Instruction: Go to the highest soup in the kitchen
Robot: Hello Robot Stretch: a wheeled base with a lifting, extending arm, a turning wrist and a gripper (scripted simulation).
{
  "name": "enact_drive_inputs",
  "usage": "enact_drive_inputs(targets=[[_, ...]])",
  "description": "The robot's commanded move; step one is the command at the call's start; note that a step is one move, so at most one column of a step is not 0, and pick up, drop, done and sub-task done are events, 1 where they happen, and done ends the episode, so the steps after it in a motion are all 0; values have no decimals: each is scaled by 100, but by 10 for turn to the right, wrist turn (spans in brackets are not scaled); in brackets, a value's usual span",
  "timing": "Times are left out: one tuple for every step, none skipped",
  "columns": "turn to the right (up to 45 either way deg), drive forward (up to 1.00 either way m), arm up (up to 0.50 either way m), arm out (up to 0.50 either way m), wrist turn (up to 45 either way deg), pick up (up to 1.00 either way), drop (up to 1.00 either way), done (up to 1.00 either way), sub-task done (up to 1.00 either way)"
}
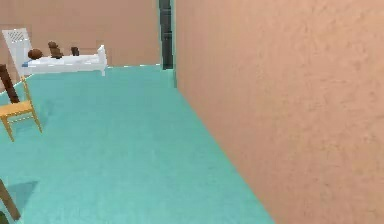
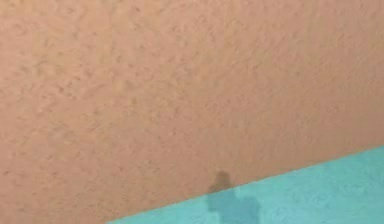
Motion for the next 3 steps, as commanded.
enact_drive_inputs(targets=[[0, 35, 0, 0, 0, 0, 0, 0, 0], [-120, 0, 0, 0, 0, 0, 0, 0, 0], [-30, 0, 0, 0, 0, 0, 0, 0, 0]])
